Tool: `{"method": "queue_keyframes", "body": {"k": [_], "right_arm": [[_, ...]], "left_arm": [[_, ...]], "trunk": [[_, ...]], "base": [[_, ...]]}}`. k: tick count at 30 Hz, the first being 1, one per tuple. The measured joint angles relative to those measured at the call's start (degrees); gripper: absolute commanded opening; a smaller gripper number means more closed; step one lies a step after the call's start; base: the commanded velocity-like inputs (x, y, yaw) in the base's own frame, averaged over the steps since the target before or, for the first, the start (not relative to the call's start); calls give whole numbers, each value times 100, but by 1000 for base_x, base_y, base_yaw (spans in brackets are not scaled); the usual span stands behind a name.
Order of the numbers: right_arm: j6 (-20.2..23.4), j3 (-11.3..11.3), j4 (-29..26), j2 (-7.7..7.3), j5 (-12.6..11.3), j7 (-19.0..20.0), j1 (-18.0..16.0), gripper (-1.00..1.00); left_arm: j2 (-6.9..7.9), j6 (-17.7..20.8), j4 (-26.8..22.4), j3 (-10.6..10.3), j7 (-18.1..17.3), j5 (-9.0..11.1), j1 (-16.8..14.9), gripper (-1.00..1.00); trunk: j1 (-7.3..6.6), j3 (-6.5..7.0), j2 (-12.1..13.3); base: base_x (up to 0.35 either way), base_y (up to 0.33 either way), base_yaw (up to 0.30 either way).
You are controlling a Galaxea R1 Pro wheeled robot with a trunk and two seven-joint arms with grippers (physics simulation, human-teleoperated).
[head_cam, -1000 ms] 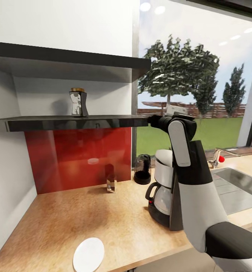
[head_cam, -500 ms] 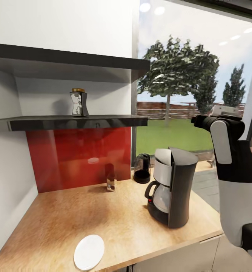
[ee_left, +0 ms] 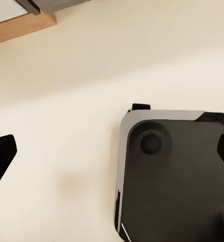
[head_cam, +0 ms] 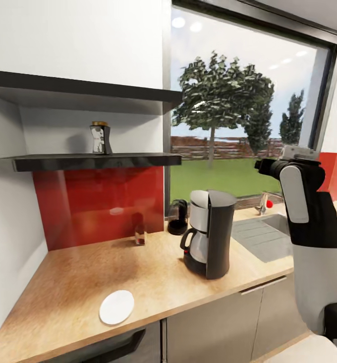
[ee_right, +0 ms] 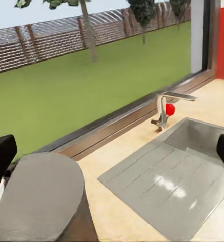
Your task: Set up a coffee station on the kitchen countertop: keep the coffee maker on the countertop, move the bottle of coffee from the kitchen shelf to the counter next to the coffee maker, place a paper coffee filter on top of the coffee maker, put the saucer next to the coffee maker with the coffee cup on the saucer, and place the electric kettle next to the coffee maker.
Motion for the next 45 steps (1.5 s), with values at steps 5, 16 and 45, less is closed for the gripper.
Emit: {"method": "queue_keyframes", "body": {"k": [5, 16, 45], "right_arm": [[7, -4, 0, 1, 10, -2, 114, 100], [13, -233, 16, -46, 29, -6, 898, 100], [-3873, 1825, 7557, 1031, 10, 2399, 3137, 100]], "left_arm": [[1, 0, -1, -1, -1, 0, -6, 100], [-7, 0, -3, -1, -2, 0, -6, 100], [-36, -17, -3, -8, -17, 8, -15, 100]], "trunk": [[0, 1, 0], [0, 1, 0], [-3, 1, -1]], "base": [[-337, 0, -265], [-336, 0, -244], [-26, 0, -7]]}}
